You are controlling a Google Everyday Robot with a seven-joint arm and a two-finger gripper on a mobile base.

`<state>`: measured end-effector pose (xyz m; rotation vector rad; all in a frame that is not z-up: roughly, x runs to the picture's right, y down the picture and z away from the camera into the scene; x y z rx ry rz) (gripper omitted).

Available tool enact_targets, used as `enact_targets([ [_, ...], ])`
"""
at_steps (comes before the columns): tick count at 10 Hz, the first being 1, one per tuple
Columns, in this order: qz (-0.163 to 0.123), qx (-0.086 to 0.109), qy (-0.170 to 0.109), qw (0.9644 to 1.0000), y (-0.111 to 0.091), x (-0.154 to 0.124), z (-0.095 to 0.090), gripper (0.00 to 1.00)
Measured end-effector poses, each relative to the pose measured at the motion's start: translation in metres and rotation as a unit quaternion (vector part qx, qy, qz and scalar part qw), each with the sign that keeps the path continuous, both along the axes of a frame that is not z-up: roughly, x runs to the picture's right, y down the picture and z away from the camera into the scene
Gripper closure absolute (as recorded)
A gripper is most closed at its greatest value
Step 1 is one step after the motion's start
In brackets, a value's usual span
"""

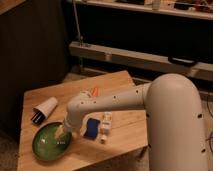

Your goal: Drag the ceramic bowl in a circle

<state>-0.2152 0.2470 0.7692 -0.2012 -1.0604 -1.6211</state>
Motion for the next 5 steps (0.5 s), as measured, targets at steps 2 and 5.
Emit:
enact_targets([
  [2,-0.015,0.001,-0.001,0.9999,0.005,-0.005,0.000,0.68],
  [5,-0.045,0.009,0.007,0.9989,0.007,-0.018,-0.003,0.94],
])
